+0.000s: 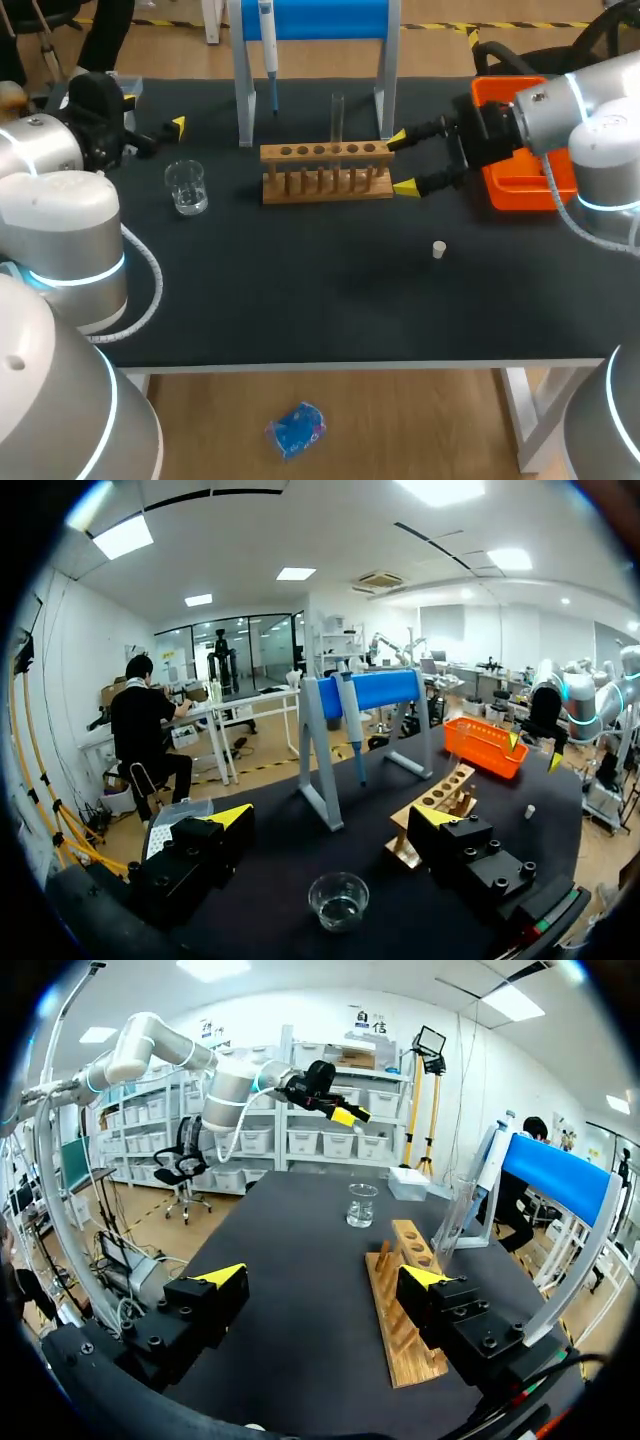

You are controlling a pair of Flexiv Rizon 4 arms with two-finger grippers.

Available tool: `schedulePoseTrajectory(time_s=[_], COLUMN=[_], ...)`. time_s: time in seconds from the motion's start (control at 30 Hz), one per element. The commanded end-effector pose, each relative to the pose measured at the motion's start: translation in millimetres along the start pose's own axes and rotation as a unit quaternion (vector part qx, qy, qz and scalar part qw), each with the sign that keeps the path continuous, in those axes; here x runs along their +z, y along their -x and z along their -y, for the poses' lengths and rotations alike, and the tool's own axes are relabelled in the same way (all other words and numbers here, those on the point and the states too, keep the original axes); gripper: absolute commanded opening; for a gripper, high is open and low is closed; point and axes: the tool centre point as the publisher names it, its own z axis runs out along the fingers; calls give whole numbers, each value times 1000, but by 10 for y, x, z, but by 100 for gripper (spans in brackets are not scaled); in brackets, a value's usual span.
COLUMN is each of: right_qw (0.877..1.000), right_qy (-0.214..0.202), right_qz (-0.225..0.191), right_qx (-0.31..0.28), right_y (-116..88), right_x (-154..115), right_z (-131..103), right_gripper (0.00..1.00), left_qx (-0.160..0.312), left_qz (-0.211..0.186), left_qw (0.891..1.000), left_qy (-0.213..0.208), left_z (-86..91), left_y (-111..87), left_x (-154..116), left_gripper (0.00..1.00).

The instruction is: Invert the test tube, pick up the pipette, mount the tip to pipette, aspirate from beaker and dispense into the tube, eject the tip, return the pipette, and cap with the stopper.

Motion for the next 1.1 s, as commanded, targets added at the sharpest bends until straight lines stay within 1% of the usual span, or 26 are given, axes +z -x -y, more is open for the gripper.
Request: schedulePoseTrajectory(time_s=[0.03,0.13,0.2,0.23,0.27,0.33,0.43,0.47,0.53,0.7,0.8,0.97,1.1], right_qw=[1000,1000,1000,999,999,999,997,997,996,992,991,990,986], right_qy=[-1,-1,21,27,29,35,60,59,79,116,123,135,159], right_qz=[3,3,-9,-15,-22,-36,-44,-44,-49,-49,-48,-38,-29], right_qx=[0,0,11,13,15,12,15,14,15,20,19,30,37], right_y=[-27,-27,-62,-103,-161,-273,-411,-451,-535,-747,-877,-1047,-1136], right_x=[-5,-5,-3,-1,1,-2,-29,-41,-57,-90,-91,-77,-74], right_z=[-2,-2,-10,-9,0,14,14,14,1,-27,-29,10,59], right_gripper=[100,100,100,100,100,100,100,100,100,100,100,100,100], left_qx=[-1,-1,-19,-40,-49,-41,-47,-53,-70,-80,-89,-98,-112], left_qz=[0,0,3,2,3,8,6,3,-2,7,15,24,28], left_qw=[1000,1000,999,999,998,998,998,997,996,996,995,994,992], left_qy=[-12,-12,-27,-35,-38,-40,-46,-50,-51,-48,-49,-46,-41], left_z=[-29,-29,-19,-13,-14,-35,-56,-66,-82,-174,-214,-293,-367], left_y=[2,2,66,128,194,340,541,606,717,1030,1172,1335,1437], left_x=[3,3,21,14,-4,-43,-117,-140,-193,-273,-304,-302,-259], left_gripper=[100,100,100,100,100,100,100,100,100,100,100,100,100])
